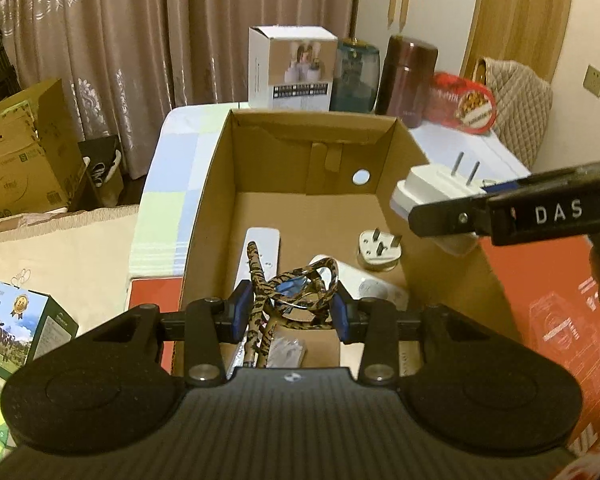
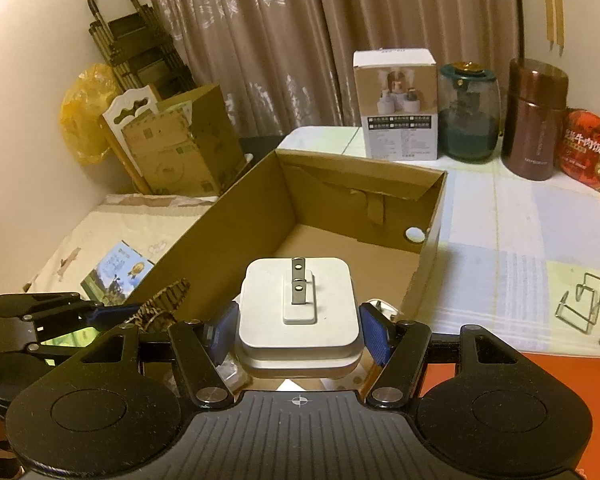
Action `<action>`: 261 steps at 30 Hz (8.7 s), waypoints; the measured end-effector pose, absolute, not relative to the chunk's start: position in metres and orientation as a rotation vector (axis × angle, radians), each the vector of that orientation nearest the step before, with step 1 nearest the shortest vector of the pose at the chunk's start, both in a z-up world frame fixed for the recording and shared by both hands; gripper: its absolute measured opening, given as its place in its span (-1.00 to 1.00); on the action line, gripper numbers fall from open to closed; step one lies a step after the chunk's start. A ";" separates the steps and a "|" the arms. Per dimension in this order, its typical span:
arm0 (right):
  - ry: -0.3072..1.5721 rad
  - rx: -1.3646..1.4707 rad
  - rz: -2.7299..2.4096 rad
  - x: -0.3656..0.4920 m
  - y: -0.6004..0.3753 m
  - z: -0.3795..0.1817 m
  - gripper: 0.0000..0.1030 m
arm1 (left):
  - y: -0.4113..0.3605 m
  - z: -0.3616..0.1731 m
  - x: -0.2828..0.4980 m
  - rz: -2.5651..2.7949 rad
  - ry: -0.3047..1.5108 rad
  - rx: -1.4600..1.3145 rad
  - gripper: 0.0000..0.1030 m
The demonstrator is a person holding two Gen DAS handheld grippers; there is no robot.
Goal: Organize rigid objects
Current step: 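Lower the cord with the left tool and open it while the right tool releases the charger into the box, then withdraw both open tools from the cardboard box back over the table, then grasp the red figurine with the right tool while the left tool approaches the wire stand, then close the left tool on the bent wire stand while the right tool holds the figurine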
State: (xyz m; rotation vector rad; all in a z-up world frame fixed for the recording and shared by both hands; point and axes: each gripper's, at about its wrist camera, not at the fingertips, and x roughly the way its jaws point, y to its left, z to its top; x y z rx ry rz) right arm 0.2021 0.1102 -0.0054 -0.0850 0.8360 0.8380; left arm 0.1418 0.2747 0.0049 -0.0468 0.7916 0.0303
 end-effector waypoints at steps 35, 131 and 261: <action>0.902 -0.124 0.845 0.196 0.132 -0.031 0.19 | 0.278 0.002 0.127 0.022 0.774 -0.049 -0.31; 0.718 0.120 0.518 0.103 -0.188 0.039 0.34 | 0.071 0.073 0.054 -0.060 0.604 -0.123 0.66; 0.798 0.169 0.299 0.401 -0.208 -0.121 0.24 | -0.033 -0.124 0.373 -0.154 0.640 0.029 0.49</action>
